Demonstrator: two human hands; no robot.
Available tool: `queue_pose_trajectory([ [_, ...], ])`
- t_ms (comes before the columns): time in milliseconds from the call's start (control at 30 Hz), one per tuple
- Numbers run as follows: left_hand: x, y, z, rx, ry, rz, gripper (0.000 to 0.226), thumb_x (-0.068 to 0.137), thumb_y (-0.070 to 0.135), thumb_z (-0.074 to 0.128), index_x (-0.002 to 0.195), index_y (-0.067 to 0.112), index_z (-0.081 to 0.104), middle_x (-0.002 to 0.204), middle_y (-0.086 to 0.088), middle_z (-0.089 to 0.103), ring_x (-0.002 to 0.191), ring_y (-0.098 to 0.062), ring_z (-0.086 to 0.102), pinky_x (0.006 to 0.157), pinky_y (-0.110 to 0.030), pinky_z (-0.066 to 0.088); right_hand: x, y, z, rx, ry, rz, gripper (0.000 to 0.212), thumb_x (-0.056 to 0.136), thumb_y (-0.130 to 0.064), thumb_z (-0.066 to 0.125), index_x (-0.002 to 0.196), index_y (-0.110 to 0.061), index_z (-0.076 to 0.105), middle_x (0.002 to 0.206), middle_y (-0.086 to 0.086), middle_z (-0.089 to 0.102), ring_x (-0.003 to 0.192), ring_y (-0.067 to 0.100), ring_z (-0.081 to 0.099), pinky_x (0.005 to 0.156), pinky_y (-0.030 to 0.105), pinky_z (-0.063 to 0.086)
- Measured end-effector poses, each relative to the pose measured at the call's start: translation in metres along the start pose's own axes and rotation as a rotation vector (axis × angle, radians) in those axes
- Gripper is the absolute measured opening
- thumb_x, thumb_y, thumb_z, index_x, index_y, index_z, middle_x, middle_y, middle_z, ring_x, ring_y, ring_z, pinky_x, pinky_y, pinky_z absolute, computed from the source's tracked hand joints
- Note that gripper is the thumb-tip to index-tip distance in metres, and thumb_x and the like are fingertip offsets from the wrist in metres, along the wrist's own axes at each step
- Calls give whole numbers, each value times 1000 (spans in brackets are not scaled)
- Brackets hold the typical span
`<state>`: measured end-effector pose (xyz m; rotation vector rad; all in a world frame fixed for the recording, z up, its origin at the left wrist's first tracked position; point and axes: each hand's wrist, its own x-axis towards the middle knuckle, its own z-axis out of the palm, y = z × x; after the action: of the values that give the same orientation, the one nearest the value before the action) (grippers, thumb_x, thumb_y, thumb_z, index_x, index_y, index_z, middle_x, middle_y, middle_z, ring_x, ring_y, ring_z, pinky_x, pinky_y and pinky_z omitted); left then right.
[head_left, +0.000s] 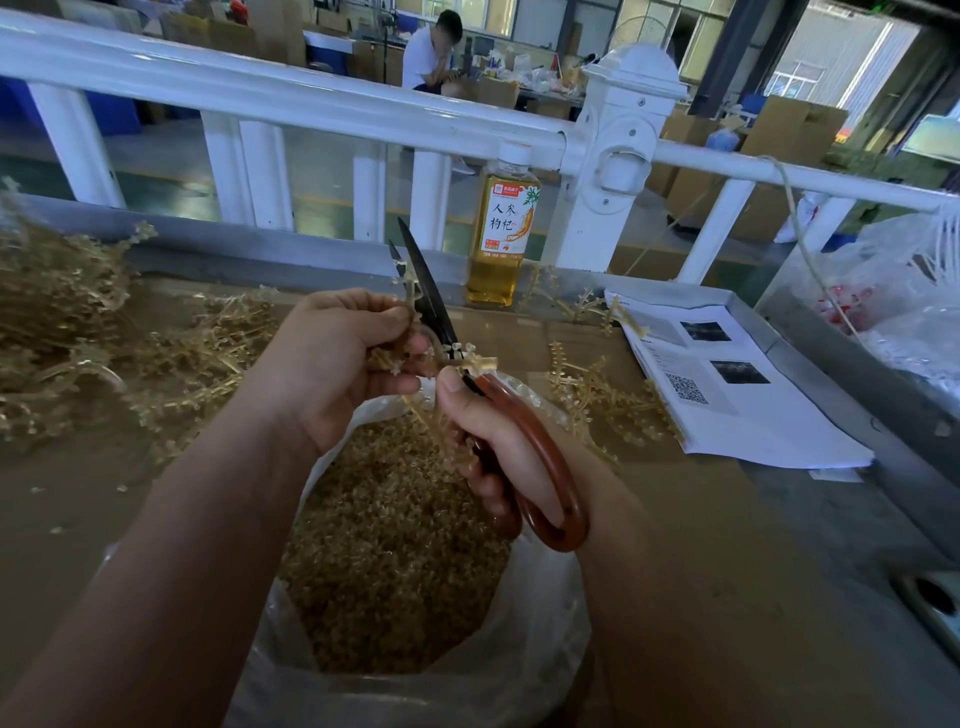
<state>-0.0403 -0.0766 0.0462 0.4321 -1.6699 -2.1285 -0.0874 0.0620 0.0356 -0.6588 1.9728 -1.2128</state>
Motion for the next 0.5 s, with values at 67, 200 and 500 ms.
queue_pose_trajectory([
  [67, 0, 0, 0, -2, -3, -1, 20, 92, 0, 45, 76, 6, 54, 47, 1, 59, 43, -9, 58, 39, -17, 46, 0, -2, 0, -2, -4, 13, 50, 87, -61, 38, 65, -16, 42, 56, -1, 41, 44, 11, 35, 45, 25, 31],
  [200, 0, 0, 0, -3, -10, -2, 20, 92, 0, 44, 76, 6, 54, 47, 1, 59, 43, -9, 58, 39, -17, 46, 1, -4, 0, 12, -13, 26, 48, 89, -59, 36, 67, -17, 41, 59, 1, 39, 45, 12, 33, 45, 25, 30],
  [500, -1, 1, 1, 0, -22, -4, 19, 92, 1, 44, 77, 5, 54, 47, 1, 59, 43, -9, 59, 40, -17, 47, -2, -3, -1, 68, -29, 91, 47, 86, -61, 38, 65, -19, 41, 52, -4, 36, 37, 6, 32, 41, 20, 28],
])
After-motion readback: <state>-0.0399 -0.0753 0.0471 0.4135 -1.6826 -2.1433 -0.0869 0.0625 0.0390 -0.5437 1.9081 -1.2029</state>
